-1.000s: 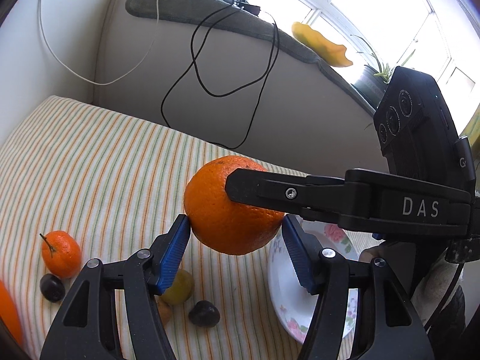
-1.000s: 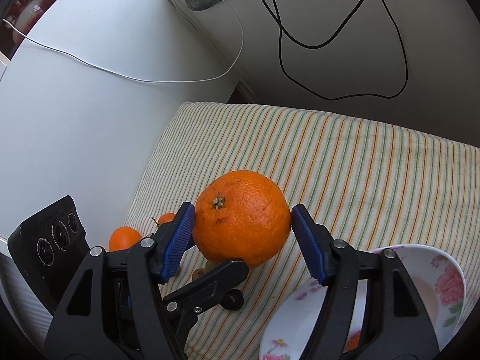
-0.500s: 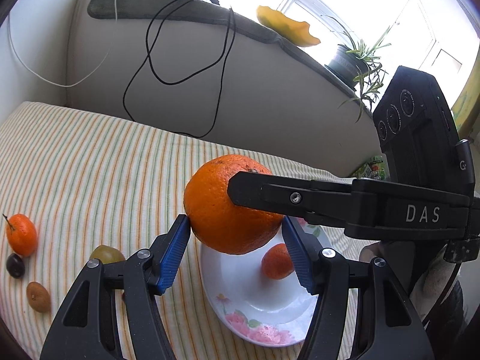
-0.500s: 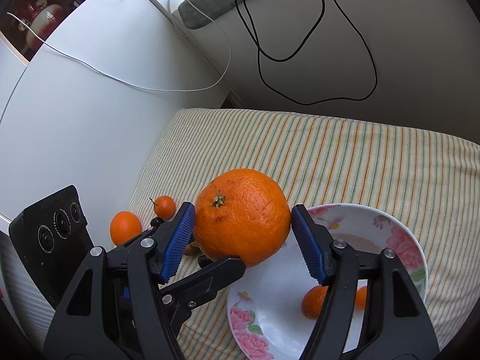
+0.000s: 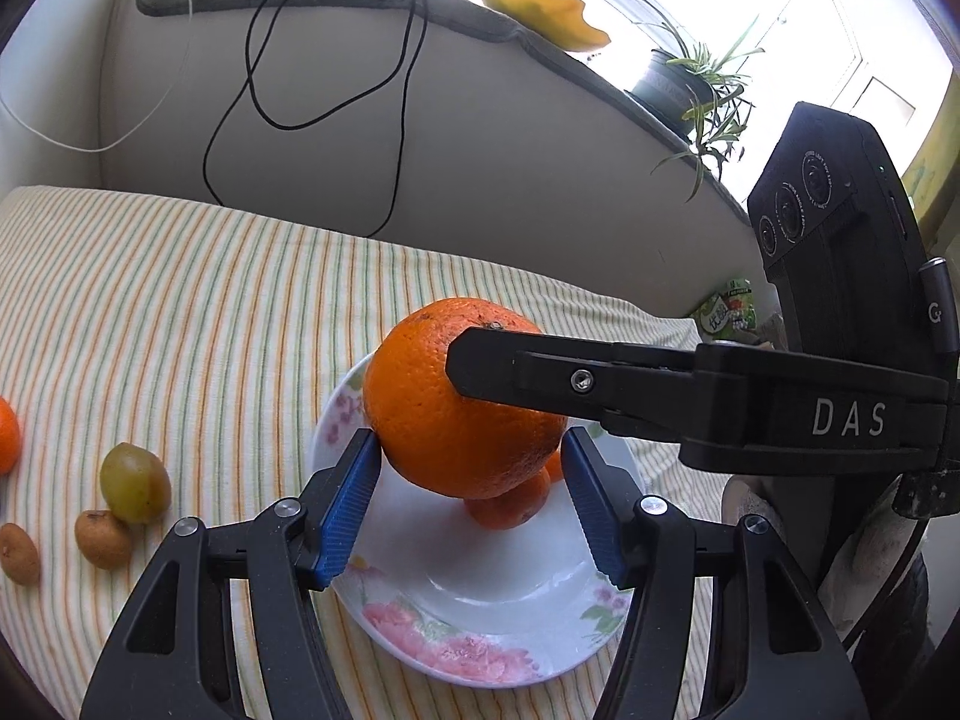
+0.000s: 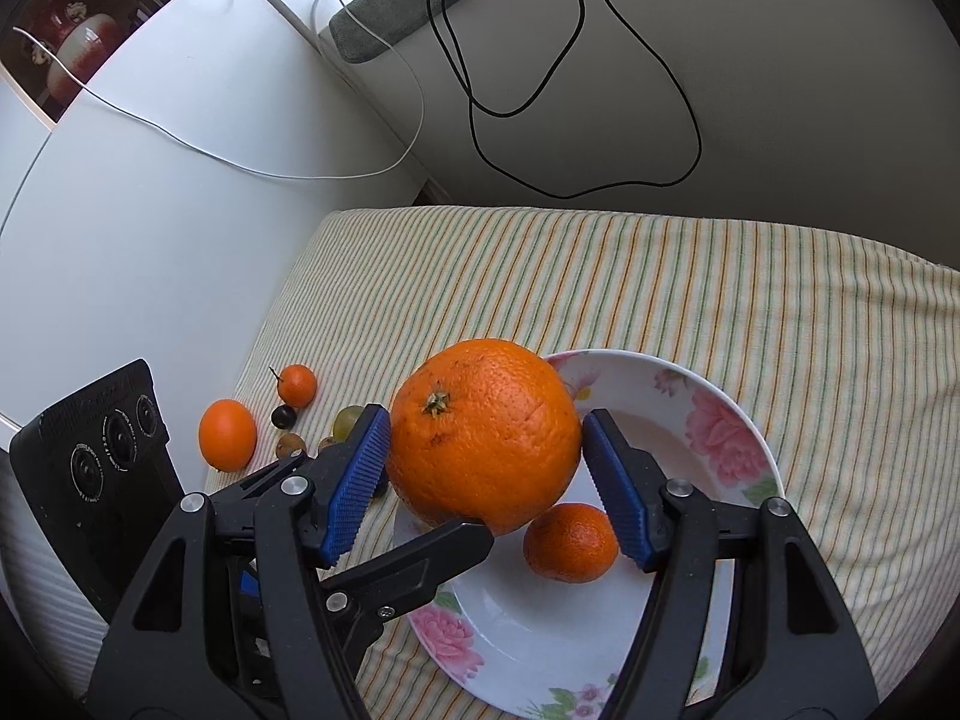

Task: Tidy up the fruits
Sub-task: 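Lift the large orange and lower it into the white bowl, then open the right gripper and pull it back from the bowl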

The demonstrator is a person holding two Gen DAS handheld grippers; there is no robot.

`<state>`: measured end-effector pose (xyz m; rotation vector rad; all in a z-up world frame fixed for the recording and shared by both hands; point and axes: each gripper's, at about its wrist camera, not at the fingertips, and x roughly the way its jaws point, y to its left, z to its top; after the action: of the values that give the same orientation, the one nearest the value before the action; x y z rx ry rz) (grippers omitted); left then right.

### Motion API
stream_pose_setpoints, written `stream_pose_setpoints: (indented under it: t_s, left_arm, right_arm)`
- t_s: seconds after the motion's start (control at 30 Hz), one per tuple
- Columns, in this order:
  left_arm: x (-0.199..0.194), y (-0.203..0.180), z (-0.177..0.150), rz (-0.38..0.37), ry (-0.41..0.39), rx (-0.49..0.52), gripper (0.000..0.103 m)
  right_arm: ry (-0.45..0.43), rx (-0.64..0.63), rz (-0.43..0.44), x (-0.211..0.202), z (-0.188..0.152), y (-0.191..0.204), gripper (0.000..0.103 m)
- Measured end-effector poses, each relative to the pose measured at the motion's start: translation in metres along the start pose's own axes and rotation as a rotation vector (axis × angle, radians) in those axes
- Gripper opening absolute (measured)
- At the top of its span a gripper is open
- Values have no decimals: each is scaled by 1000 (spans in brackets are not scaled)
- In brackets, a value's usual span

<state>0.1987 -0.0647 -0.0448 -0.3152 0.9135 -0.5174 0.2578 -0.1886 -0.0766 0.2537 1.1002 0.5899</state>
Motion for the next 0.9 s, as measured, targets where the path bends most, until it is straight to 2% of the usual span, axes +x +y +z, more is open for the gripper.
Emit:
stream_pose_setpoints:
  t_s: [0.23, 0.5, 0.9]
  left_arm:
    - [7, 5, 0, -2, 30, -18, 61]
    - [-19, 4, -1, 11, -31, 5, 61]
    - [-44, 11, -20, 48, -59, 12, 61]
  right_arm:
    - [3, 13, -7, -8, -3, -8, 69]
    - [-28, -5, 19, -21, -4, -3, 69]
    - [-68, -31, -3, -37, -11, 14, 69]
